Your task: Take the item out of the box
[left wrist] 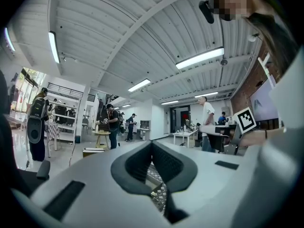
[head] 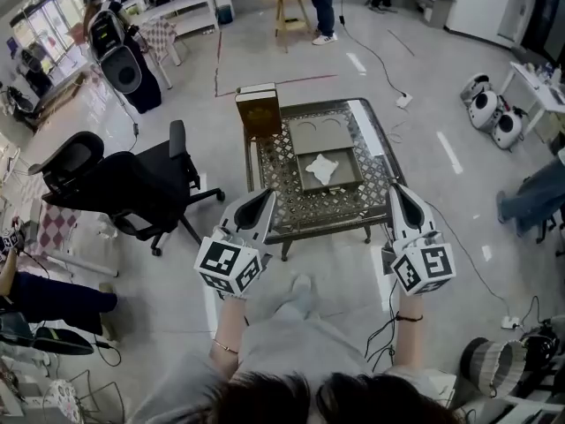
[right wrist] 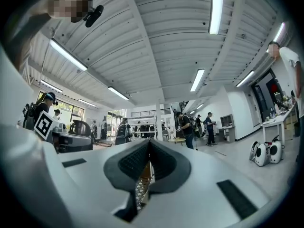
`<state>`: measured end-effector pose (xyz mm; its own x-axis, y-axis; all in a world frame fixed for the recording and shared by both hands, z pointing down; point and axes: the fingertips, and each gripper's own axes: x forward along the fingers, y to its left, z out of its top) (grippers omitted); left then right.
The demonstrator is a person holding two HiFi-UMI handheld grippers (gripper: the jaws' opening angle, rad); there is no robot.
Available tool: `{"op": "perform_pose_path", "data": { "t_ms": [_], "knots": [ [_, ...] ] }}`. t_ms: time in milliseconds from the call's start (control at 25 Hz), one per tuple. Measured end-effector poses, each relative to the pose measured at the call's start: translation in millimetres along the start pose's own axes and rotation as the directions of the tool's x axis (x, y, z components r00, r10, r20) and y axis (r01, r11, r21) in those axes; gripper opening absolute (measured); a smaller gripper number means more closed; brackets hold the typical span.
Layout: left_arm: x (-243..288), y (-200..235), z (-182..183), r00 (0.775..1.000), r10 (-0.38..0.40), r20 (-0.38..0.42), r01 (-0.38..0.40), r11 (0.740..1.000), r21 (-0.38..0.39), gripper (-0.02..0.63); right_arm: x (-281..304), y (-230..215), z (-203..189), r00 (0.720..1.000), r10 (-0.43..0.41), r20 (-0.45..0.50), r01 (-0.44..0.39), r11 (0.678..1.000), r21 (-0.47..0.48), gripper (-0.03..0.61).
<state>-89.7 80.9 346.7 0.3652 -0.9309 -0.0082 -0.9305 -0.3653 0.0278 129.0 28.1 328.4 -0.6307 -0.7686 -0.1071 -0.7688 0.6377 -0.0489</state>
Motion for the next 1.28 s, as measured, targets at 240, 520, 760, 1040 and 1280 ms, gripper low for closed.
{"op": "perform_pose_path", "data": {
  "t_ms": [240,520,760,1040,1280],
  "knots": [
    [32,28,-5,1.000,-0.017,0.002,0.017,1.000,-0.014,0.017,35,-11,-8,1.000,-0.013,-0.014,0.013,1.000,-0.003,0.021],
    [76,61,-8,0.999,-0.051,-0.002,0.051,0.998,-0.029,0.017,81,-28,-19,0.999,-0.034,-0.029,0.034,0.999,0.004,0.021],
    [103,78,-14,0.997,-0.080,-0.009,0.079,0.996,-0.037,0.017,111,-35,-29,0.998,-0.040,-0.040,0.040,0.999,-0.001,0.021],
    [120,87,-22,0.994,-0.104,-0.029,0.102,0.994,-0.041,0.017,131,-41,-40,0.997,-0.043,-0.067,0.043,0.999,0.008,0.021],
    [133,92,-37,0.993,-0.101,-0.066,0.097,0.993,-0.066,0.017,147,-48,-58,0.994,-0.019,-0.110,0.024,0.999,0.043,0.021]
  ]
}}
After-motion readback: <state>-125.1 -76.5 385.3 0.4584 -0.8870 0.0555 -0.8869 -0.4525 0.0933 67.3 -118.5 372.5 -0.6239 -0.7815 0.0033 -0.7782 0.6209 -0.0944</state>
